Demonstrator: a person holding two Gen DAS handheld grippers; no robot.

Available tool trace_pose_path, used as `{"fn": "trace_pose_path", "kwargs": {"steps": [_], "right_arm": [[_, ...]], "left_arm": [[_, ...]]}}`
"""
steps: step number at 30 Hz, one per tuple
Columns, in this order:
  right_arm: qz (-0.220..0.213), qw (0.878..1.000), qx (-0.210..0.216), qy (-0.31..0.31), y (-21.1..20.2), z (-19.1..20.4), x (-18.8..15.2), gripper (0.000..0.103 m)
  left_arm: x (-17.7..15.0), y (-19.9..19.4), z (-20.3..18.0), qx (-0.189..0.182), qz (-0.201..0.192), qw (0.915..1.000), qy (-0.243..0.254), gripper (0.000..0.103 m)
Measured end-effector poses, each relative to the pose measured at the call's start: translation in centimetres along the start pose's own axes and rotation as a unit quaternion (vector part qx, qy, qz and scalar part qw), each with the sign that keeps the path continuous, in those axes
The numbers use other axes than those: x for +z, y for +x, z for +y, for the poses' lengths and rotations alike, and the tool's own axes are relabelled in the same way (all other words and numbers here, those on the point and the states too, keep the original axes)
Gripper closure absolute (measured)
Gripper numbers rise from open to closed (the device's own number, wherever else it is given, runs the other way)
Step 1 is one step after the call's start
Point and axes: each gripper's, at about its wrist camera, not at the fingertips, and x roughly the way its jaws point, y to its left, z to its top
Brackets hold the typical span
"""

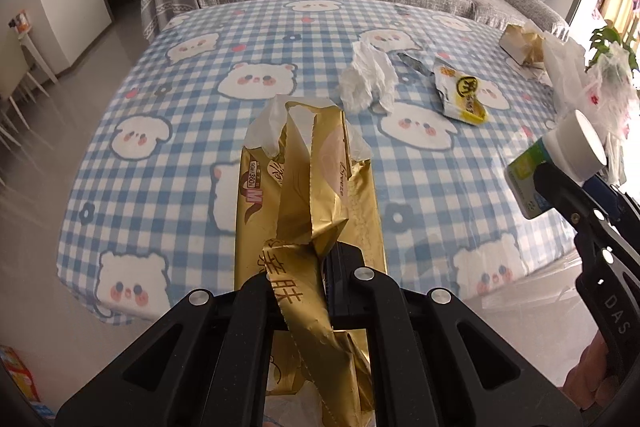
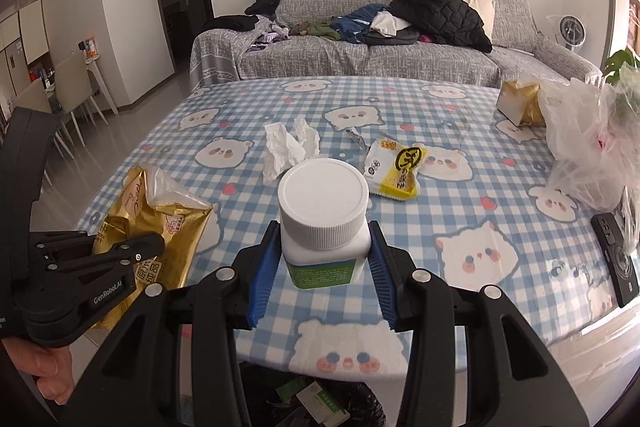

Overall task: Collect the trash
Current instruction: 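Carry the gold snack bag and white pill bottle down over the black trash bin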

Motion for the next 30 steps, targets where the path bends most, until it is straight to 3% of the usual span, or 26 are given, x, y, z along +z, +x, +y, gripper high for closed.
{"fn": "trace_pose_path", "kwargs": {"steps": [13,30], "right_arm": [[-0.001,1.000,0.001,-0.012,-3.2,0.7,-4.5,0.062],[0.025,1.000,0.005,-0.015,-5.5,2.1,-13.7,0.062]], "left_arm": [[-5.9,-1.7,-0.5,-0.013,-0.004,0.9999,0.004,0.100],[-14.4,-0.8,-0.6,-0.021,0.043,0.9988,0.006,0.100]]}}
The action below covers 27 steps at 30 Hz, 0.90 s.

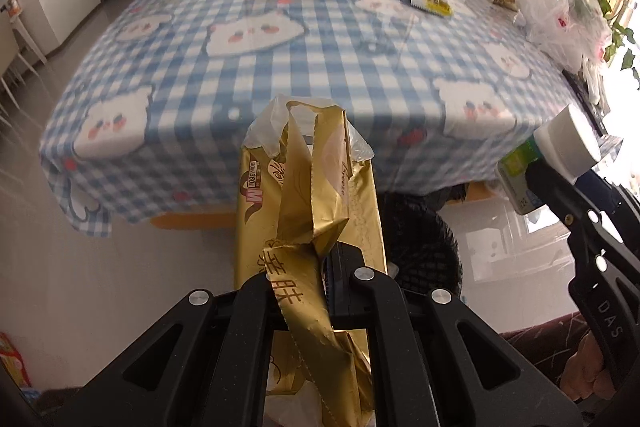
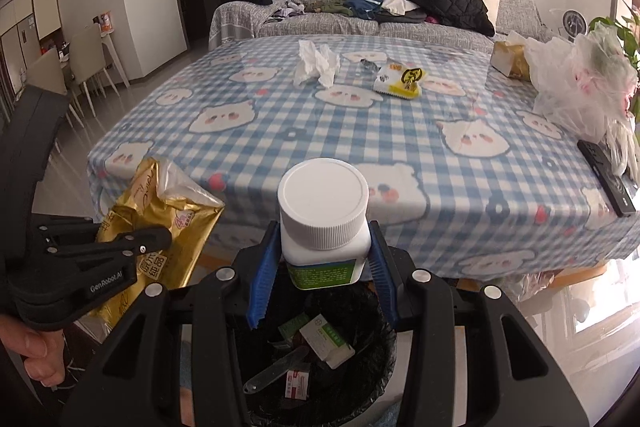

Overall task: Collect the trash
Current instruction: 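Carry the gold snack bag and white pill bottle down over the black trash bin, then open the left tool to drop the gold bag while the right tool releases the pill bottle into the bin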

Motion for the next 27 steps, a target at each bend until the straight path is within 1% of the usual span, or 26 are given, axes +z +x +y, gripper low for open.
{"fn": "trace_pose_path", "kwargs": {"steps": [8,10,13,17,20,22,25,27], "right_arm": [[0.018,1.000,0.008,0.009,0.7,0.2,-3.9,0.062],[0.027,0.999,0.003,0.021,1.3,-0.2,-4.7,0.062],[0.044,0.999,-0.012,0.025,2.3,-0.9,-5.7,0.062],[0.079,0.995,-0.036,0.039,4.4,-2.3,-7.3,0.062],[0.095,0.993,-0.050,0.043,5.4,-3.0,-8.2,0.062],[0.101,0.992,-0.057,0.048,5.9,-3.5,-8.5,0.062],[0.108,0.990,-0.074,0.047,6.3,-4.2,-9.0,0.062],[0.108,0.990,-0.079,0.047,6.4,-4.5,-9.3,0.062]], "left_arm": [[-3.6,1.6,0.3,0.002,0.012,0.9999,-0.001,0.100],[-4.4,2.2,0.0,0.011,0.012,0.9998,0.008,0.100],[-5.2,3.3,-0.3,0.001,0.023,0.9997,0.006,0.099],[-6.0,4.8,-0.9,0.004,0.031,0.9994,0.012,0.099],[-6.4,6.0,-1.5,0.007,0.036,0.9992,0.015,0.099],[-6.7,7.0,-2.0,0.003,0.041,0.9990,0.015,0.099],[-7.5,8.4,-2.9,0.013,0.046,0.9986,0.020,0.099],[-7.8,9.1,-3.4,0.008,0.050,0.9984,0.022,0.099]]}}
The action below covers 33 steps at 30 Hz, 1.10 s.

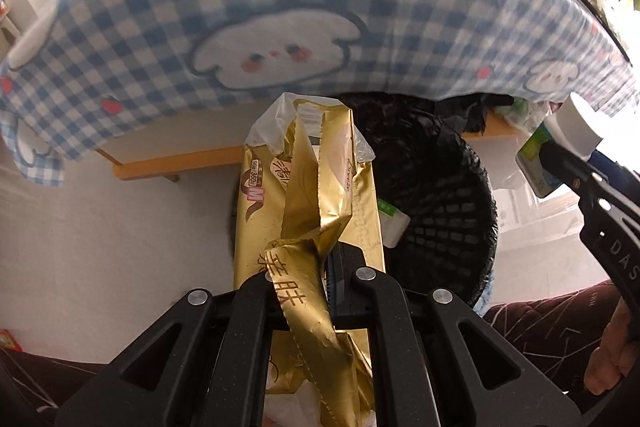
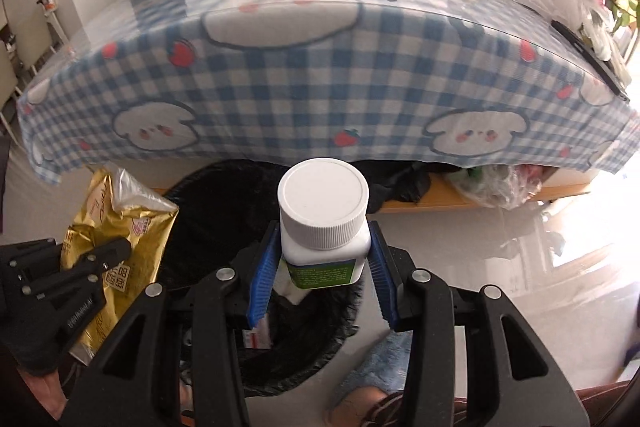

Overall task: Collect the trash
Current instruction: 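Open the left tool to drop the gold bag while the right tool releases the pill bottle into the bin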

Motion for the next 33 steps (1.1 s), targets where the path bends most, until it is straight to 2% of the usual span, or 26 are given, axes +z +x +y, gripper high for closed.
{"fn": "trace_pose_path", "kwargs": {"steps": [8,15,17,19,23,25,27,30,33], "right_arm": [[-0.003,1.000,-0.017,0.021,0.2,-1.9,-0.3,0.062],[0.001,0.999,-0.026,0.033,0.7,-2.7,-0.3,0.062],[0.003,0.999,-0.026,0.032,1.0,-2.7,-0.3,0.062],[0.004,0.999,-0.026,0.033,1.2,-2.6,-0.3,0.062],[0.013,0.999,-0.024,0.037,2.3,-2.5,-0.6,0.062],[0.016,0.999,-0.015,0.043,2.8,-2.4,-0.7,0.062],[0.020,0.999,-0.012,0.041,3.3,-2.0,-0.8,0.062],[0.026,0.999,-0.008,0.033,4.2,-1.1,-1.1,0.062],[0.035,0.999,-0.005,0.025,5.2,-0.1,-1.5,0.062]], "left_arm": [[0.1,2.2,-2.2,-0.009,0.019,0.9997,0.012,0.099],[0.5,2.9,-3.5,-0.016,0.014,0.9995,0.024,0.095],[0.6,3.2,-3.4,-0.017,0.016,0.9996,0.018,0.089],[0.7,3.3,-3.1,-0.014,0.012,0.9998,0.012,0.065],[0.8,3.1,-2.4,0.003,0.004,1.0000,0.007,0.054],[0.8,3.0,-1.8,0.005,-0.001,1.0000,0.001,0.041],[0.7,2.9,-1.2,0.008,-0.006,0.9999,-0.002,0.035],[0.7,2.5,0.2,0.009,-0.010,0.9998,-0.015,0.017],[0.7,2.0,1.2,0.008,-0.023,0.9994,-0.025,0.007]]}}
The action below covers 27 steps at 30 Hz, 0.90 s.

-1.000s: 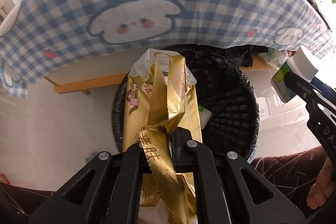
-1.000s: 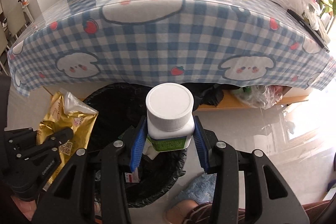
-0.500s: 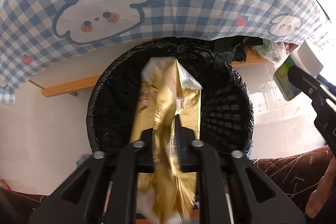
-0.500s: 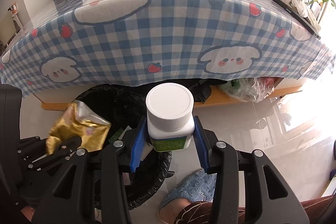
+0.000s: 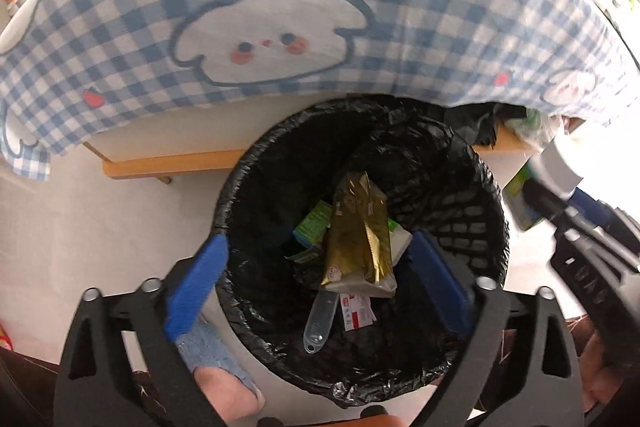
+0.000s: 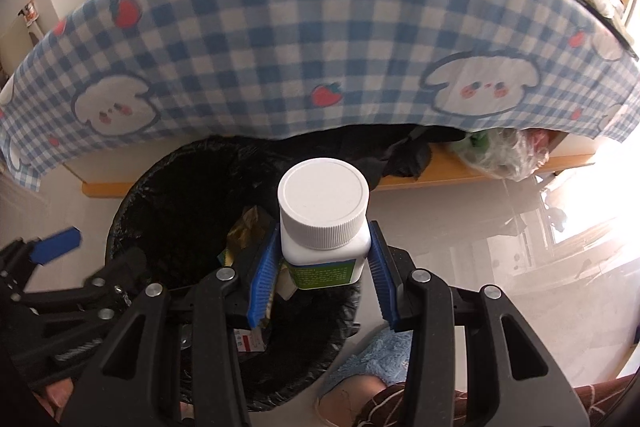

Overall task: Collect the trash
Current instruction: 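Open the left tool to drop the gold bag while the right tool releases the pill bottle into the bin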

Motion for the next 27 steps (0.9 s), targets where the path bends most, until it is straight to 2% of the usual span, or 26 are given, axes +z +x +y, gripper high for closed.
{"fn": "trace_pose_path", "kwargs": {"steps": [11,17,25,26,27], "right_arm": [[0.028,0.999,0.027,-0.011,2.9,3.6,-0.5,0.062],[0.016,0.999,0.038,-0.034,2.8,6.2,-0.1,0.062],[0.008,0.997,0.054,-0.047,2.0,8.2,0.6,0.061],[0.007,0.997,0.058,-0.048,2.0,8.3,0.6,0.061],[0.006,0.997,0.058,-0.053,1.9,8.5,0.6,0.056]], "left_arm": [[-0.3,0.2,3.2,0.012,0.008,0.9996,-0.025,0.006],[0.1,-1.0,5.4,0.030,0.006,0.9988,-0.038,0.006],[0.4,-2.9,7.6,0.030,-0.012,0.9978,-0.058,0.006],[0.4,-2.9,7.8,0.030,-0.011,0.9977,-0.060,0.006],[0.4,-2.9,8.0,0.030,-0.008,0.9976,-0.062,0.006]]}}
